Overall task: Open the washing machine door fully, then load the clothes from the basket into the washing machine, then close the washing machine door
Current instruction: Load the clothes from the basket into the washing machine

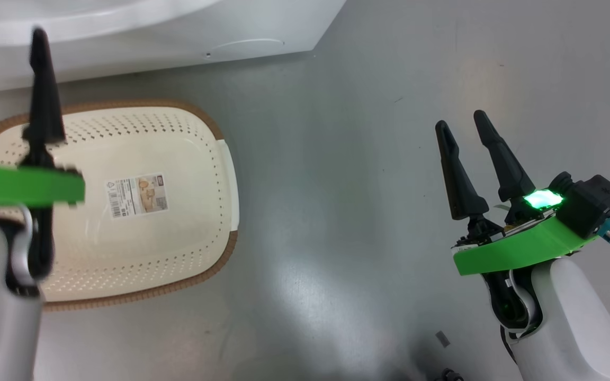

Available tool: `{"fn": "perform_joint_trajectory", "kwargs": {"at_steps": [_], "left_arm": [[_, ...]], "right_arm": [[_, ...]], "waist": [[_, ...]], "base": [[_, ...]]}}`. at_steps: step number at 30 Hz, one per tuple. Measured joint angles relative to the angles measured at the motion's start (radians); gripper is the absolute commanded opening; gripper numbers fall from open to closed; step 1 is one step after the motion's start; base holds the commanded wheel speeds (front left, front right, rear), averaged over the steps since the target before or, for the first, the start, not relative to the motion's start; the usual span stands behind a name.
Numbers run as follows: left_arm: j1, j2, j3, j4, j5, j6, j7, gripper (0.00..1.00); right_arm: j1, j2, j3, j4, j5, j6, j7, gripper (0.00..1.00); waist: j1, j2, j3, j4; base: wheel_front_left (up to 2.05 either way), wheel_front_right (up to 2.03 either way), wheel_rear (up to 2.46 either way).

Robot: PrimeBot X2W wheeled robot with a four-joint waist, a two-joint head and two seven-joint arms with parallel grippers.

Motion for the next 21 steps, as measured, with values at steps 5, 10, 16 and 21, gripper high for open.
{"fn": "perform_joint_trajectory", "kwargs": {"at_steps": [5, 10, 16, 21], "left_arm": [[-0.135, -0.003, -0.022, 0.118, 0.0, -0.013, 0.032, 1.0], [-0.259, -0.006, -0.03, 0.256, -0.008, -0.045, 0.045, 1.0], [-0.364, -0.023, -0.054, 0.419, -0.013, -0.072, 0.049, 1.0], [-0.438, -0.039, -0.073, 0.531, -0.012, -0.088, 0.066, 1.0]], "right_arm": [[0.0, 0.0, 0.002, 0.002, 0.0, 0.0, 0.0, 1.0], [0.0, 0.001, 0.001, 0.002, 0.0, 0.0, 0.0, 1.0], [0.0, 0.006, -0.001, 0.001, 0.0, 0.0, 0.0, 1.0], [0.0, 0.007, -0.004, 0.0, 0.0, 0.0, 0.0, 1.0]], "waist": [[0.0, 0.0, -0.003, -0.01], [0.0, 0.0, -0.004, -0.022], [0.0, 0.0, 0.0, -0.032], [0.0, 0.0, 0.005, -0.033]], "base": [[0.0, 0.0, 0.0], [0.0, 0.0, 0.0], [0.0, 0.0, 0.0], [0.0, 0.0, 0.0]]}}
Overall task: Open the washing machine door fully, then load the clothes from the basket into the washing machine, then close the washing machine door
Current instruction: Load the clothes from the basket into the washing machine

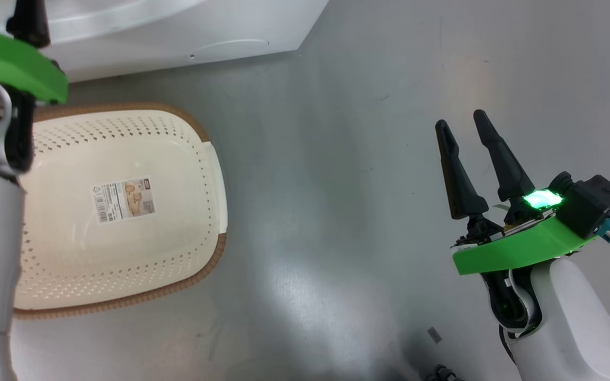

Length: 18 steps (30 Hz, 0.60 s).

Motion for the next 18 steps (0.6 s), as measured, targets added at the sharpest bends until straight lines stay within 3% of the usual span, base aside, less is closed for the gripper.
{"fn": "perform_joint_trajectory", "kwargs": {"at_steps": [17, 18], "left_arm": [[-0.168, -0.032, -0.047, 0.267, 0.004, -0.011, 0.071, 1.0], [-0.176, -0.034, -0.048, 0.279, 0.004, -0.016, 0.074, 0.62]], "right_arm": [[0.0, 0.001, -0.004, -0.001, 0.0, 0.0, 0.0, 1.0], [0.0, 0.001, -0.004, -0.001, 0.0, 0.0, 0.0, 1.0]], "waist": [[0.0, 0.0, 0.004, -0.001], [0.0, 0.0, 0.005, -0.001]], "base": [[0.0, 0.0, 0.0], [0.0, 0.0, 0.0]]}}
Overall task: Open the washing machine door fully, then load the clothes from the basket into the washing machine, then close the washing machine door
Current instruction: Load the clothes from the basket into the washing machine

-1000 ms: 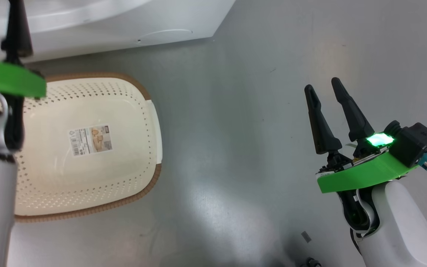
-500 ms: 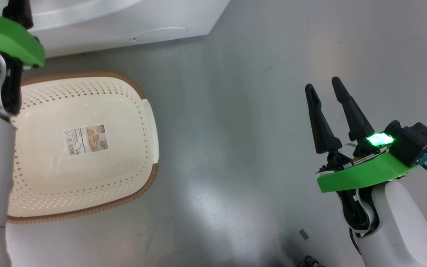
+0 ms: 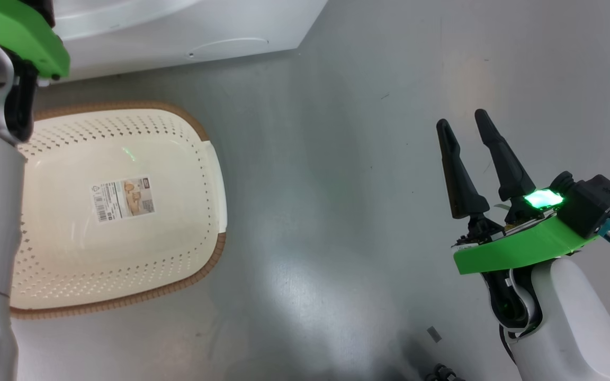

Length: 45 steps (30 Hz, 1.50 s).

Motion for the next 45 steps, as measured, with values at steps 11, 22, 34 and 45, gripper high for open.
{"fn": "perform_joint_trajectory", "kwargs": {"at_steps": [11, 22, 34, 45], "left_arm": [[-0.09, 0.001, 0.009, 0.086, -0.007, 0.018, -0.006, 0.0], [-0.284, 0.064, -0.007, 0.172, 0.033, 0.044, -0.024, 0.0], [-0.496, 0.136, -0.075, 0.291, 0.118, 0.025, -0.003, 0.0], [-0.53, 0.115, -0.104, 0.389, 0.123, 0.026, 0.065, 1.0]], "right_arm": [[0.0, 0.0, 0.0, -0.001, 0.0, 0.0, 0.0, 1.0], [-0.001, 0.014, 0.01, -0.007, 0.008, 0.0, 0.0, 1.0], [-0.009, 0.051, 0.008, -0.022, 0.01, 0.0, 0.0, 1.0], [-0.012, 0.063, 0.007, -0.027, 0.008, 0.0, 0.0, 1.0]], "waist": [[0.0, 0.0, 0.002, 0.0], [0.0, 0.0, 0.034, -0.042], [0.0, 0.0, 0.115, -0.114], [0.0, 0.0, 0.137, -0.128]], "base": [[0.0, 0.0, 0.0], [0.0, 0.0, 0.0], [0.0, 0.0, 0.0], [0.0, 0.0, 0.0]]}}
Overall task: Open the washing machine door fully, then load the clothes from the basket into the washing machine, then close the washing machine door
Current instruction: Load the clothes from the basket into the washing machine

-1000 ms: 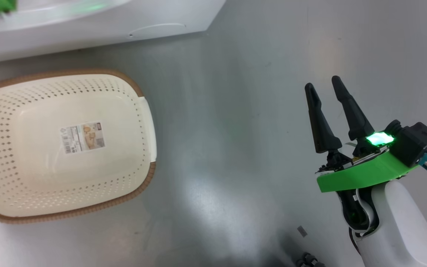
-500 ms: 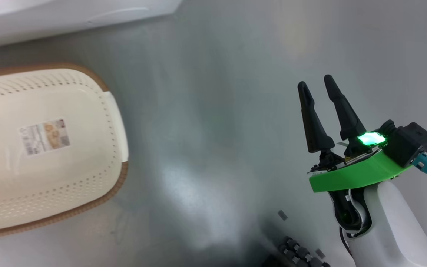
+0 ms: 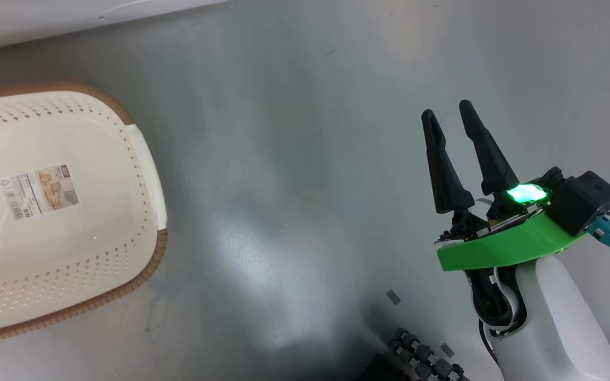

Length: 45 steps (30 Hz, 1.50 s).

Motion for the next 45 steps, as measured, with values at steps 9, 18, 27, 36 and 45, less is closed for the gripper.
{"fn": "perform_joint_trajectory", "kwargs": {"at_steps": [9, 18, 27, 36, 45], "left_arm": [[0.005, -0.02, 0.004, 0.02, -0.028, -0.027, -0.057, 1.0], [0.104, -0.049, 0.023, 0.032, -0.082, -0.048, -0.178, 1.0], [0.201, -0.087, 0.035, 0.029, -0.118, -0.057, -0.286, 1.0], [0.326, -0.104, 0.045, -0.044, -0.137, -0.056, -0.317, 1.0], [0.487, -0.107, 0.076, -0.22, -0.148, -0.044, -0.324, 1.0]], "right_arm": [[0.0, 0.0, -0.001, 0.01, -0.001, 0.0, 0.0, 1.0], [0.0, -0.02, -0.006, 0.015, -0.001, 0.0, 0.0, 1.0], [0.003, -0.039, -0.007, 0.026, -0.001, 0.0, 0.0, 1.0], [0.014, -0.05, -0.003, 0.033, -0.001, 0.0, 0.0, 1.0], [0.047, -0.067, -0.003, 0.044, 0.0, 0.0, 0.0, 1.0]], "waist": [[0.0, 0.0, -0.032, 0.015], [0.0, 0.0, -0.086, 0.043], [0.0, 0.0, -0.142, 0.083], [0.0, 0.0, -0.2, 0.115], [0.0, 0.0, -0.252, 0.14]], "base": [[0.0, 0.0, 0.0], [0.0, 0.0, 0.0], [0.0, 0.0, 0.0], [0.0, 0.0, 0.0], [0.0, 0.0, 0.0]]}}
